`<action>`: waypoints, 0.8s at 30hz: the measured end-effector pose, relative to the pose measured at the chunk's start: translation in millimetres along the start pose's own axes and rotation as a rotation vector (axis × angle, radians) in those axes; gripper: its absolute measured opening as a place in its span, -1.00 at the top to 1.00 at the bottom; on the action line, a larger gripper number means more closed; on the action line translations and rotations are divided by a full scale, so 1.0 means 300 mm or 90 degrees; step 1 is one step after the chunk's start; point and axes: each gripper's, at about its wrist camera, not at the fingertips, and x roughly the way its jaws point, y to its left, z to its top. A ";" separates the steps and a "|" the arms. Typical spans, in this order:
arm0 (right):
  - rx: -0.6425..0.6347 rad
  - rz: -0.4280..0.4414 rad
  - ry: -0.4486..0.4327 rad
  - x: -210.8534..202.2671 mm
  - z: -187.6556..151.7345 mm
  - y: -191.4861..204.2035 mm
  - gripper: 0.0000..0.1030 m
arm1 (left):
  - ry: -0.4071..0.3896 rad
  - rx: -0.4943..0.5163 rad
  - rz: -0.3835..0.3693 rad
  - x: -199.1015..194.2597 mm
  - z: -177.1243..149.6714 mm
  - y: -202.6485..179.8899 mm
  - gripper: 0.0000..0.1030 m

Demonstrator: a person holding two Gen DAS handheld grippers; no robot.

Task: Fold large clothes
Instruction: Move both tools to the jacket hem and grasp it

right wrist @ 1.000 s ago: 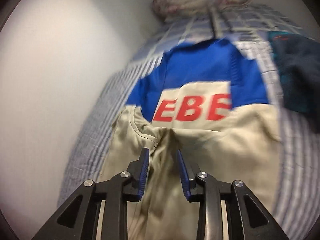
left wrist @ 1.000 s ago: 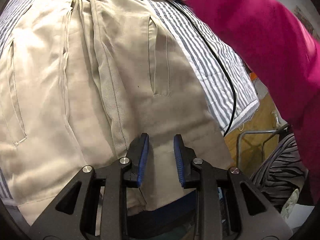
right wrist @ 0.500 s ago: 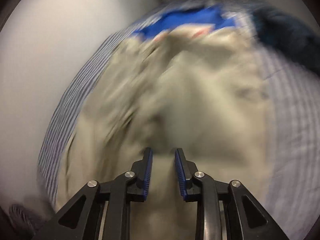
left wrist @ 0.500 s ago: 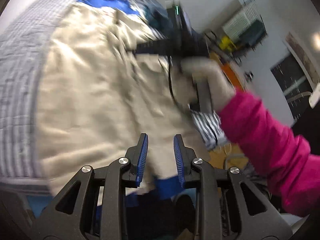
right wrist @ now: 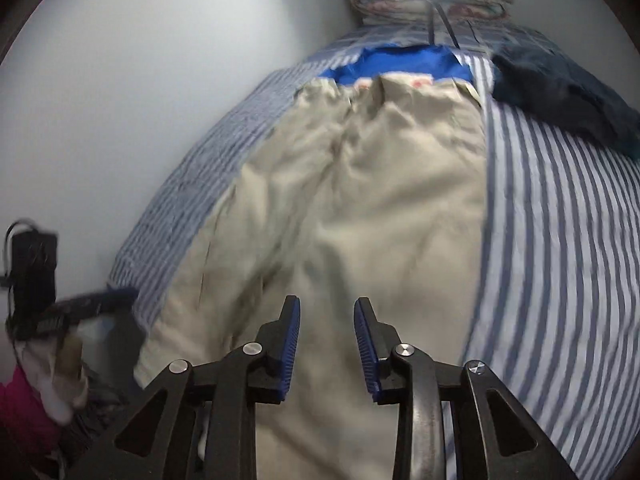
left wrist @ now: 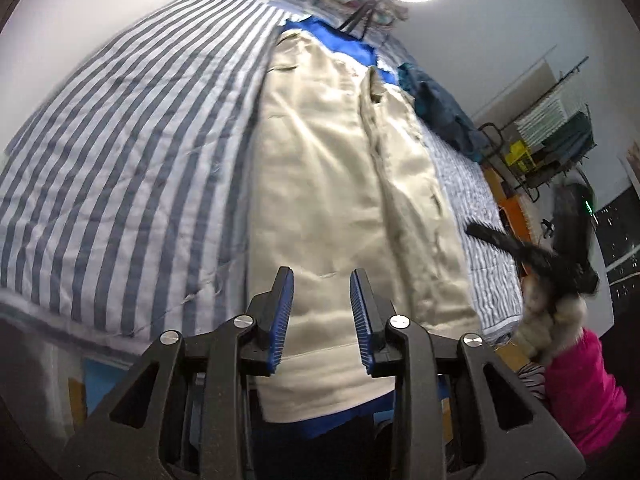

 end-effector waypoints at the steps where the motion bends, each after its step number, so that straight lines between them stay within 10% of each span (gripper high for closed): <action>1: -0.002 -0.002 0.004 0.007 -0.015 0.001 0.41 | 0.010 -0.001 0.000 0.010 -0.004 0.012 0.46; 8: -0.050 0.000 0.061 0.143 -0.190 0.128 0.40 | 0.101 0.051 -0.012 0.146 -0.134 -0.050 0.40; 14: -0.025 0.039 0.052 0.049 -0.177 0.112 0.41 | 0.083 0.149 0.022 0.139 -0.180 -0.120 0.28; 19: 0.049 -0.007 -0.025 -0.103 -0.204 -0.011 -0.45 | 0.036 0.055 0.004 0.028 -0.131 -0.036 -0.12; 24: 0.161 0.059 0.015 -0.106 -0.246 -0.153 -0.45 | 0.037 -0.072 -0.005 0.003 -0.100 0.147 -0.20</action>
